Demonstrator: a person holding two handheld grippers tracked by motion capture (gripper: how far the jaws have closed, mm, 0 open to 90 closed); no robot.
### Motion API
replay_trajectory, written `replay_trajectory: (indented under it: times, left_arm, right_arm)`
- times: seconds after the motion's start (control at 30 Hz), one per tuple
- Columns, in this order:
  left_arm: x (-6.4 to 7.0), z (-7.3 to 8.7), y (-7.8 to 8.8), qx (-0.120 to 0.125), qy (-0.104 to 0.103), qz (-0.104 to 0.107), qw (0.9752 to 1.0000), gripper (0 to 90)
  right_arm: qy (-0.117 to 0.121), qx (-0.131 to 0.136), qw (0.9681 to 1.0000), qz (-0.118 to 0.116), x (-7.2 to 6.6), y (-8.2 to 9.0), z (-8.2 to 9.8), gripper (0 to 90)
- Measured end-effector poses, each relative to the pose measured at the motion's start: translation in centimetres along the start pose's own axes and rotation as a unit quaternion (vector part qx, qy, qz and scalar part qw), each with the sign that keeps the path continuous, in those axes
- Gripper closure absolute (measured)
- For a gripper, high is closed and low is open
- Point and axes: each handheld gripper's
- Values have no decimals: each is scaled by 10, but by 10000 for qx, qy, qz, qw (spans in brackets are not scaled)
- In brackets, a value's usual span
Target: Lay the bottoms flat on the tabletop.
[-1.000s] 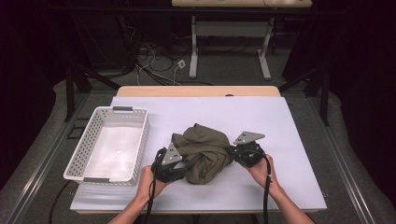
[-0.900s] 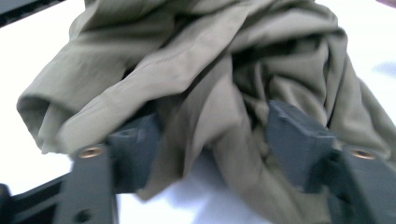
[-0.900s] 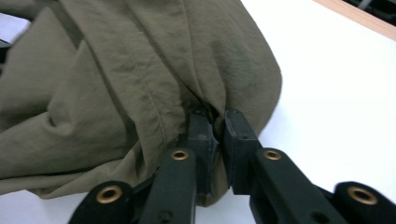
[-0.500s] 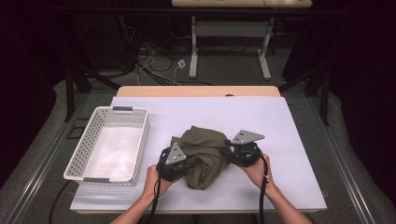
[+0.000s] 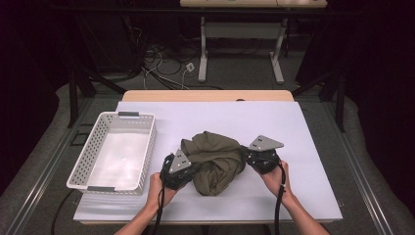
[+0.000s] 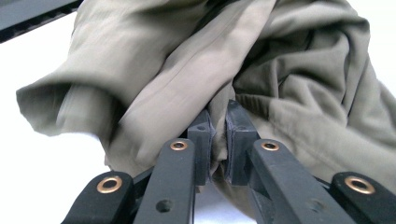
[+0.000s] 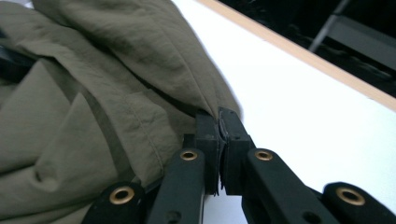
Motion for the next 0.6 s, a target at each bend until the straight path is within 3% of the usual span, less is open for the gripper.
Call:
replay_trajectory:
  times: [0.17, 0.3, 0.43, 0.5, 0.6]
  left_arm:
    - [-2, 1, 4, -106, 120, -21, 9999, 837]
    - [-1, 4, 0, -290, 74, 76, 9995, 831]
    - [-1, 4, -1, -306, 4, 115, 9995, 797]
    - [-1, 2, 0, -336, -55, 167, 9993, 740]
    - [1, -2, 0, -219, -7, 55, 9997, 528]
  right_arm:
    - [-246, -249, 9992, 212, 14, 0, 9, 884]
    - [-357, -677, 9971, 50, 16, -11, 17, 876]
    - [-258, -782, 9965, -105, 11, -15, 16, 806]
    - [-214, -719, 9970, -173, 9, -13, 13, 736]
    - [-182, -570, 9978, -275, 6, -10, 8, 646]
Point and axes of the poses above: each handheld gripper's, and its own axes: y roughly backward along the jaws, z roughly out of its underside, x roughly to its right, and after that the axes turned 6 degrees about y, right-handed
